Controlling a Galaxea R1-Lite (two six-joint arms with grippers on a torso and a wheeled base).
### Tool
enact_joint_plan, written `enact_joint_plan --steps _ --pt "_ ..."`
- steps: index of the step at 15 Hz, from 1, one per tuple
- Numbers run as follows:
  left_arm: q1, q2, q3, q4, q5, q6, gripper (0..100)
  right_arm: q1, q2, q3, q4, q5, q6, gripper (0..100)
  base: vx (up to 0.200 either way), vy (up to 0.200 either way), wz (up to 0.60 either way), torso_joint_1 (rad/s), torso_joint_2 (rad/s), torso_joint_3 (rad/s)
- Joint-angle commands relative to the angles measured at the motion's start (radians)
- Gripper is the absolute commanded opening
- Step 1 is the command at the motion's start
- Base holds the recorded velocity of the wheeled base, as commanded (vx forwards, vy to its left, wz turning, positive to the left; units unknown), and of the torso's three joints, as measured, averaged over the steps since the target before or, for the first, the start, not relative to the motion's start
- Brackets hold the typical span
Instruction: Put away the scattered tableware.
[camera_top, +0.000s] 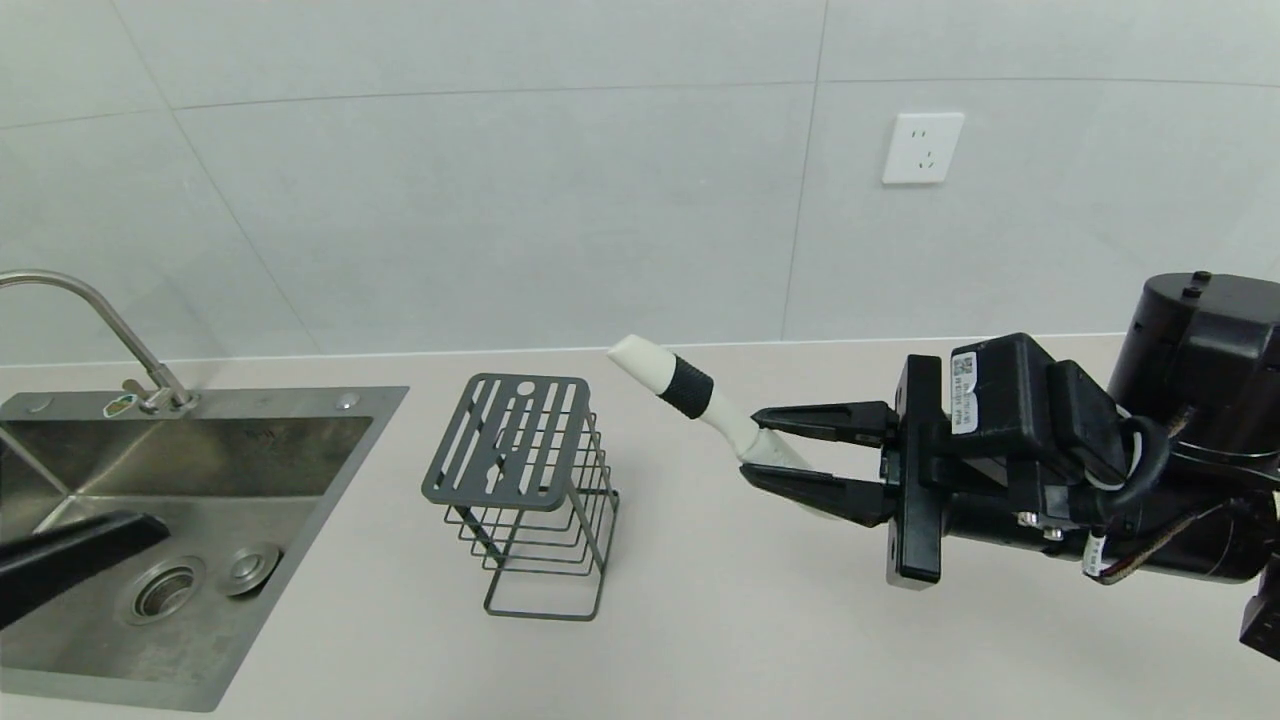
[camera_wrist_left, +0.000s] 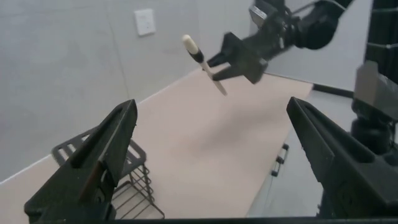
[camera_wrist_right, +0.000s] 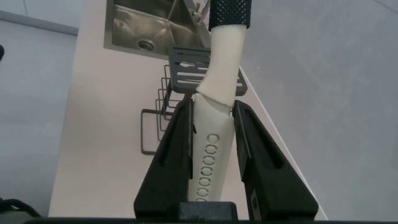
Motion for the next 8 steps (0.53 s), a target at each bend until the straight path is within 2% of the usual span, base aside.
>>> enact_joint_plan --steps 1,2,3,6,8 --pt "-0.009 0.137 0.033 -0.103 -0.072 0.061 100 -0.001 0.0 0.002 -0.007 0.0 0.0 0 0.0 0.0 0.0 0.0 0.0 0.0" --pt "-0.019 0.192 0.05 -0.183 -0.118 0.086 100 -0.001 -0.001 0.001 -0.007 0.0 0.0 0 0.0 0.0 0.0 0.0 0.0 0.0" --pt "-0.038 0.264 0.071 -0.298 -0.153 0.092 100 -0.001 -0.004 0.001 -0.008 0.0 0.0 0 0.0 0.0 0.0 0.0 0.0 0.0" --pt "-0.045 0.414 0.13 -0.497 -0.156 0.09 100 0.0 -0.029 0.004 -0.013 0.0 0.0 0 0.0 0.0 0.0 0.0 0.0 0.0" --pt "-0.047 0.54 0.122 -0.612 -0.156 0.092 100 0.0 -0.04 0.004 -0.019 0.0 0.0 0 0.0 0.0 0.0 0.0 0.0 0.0"
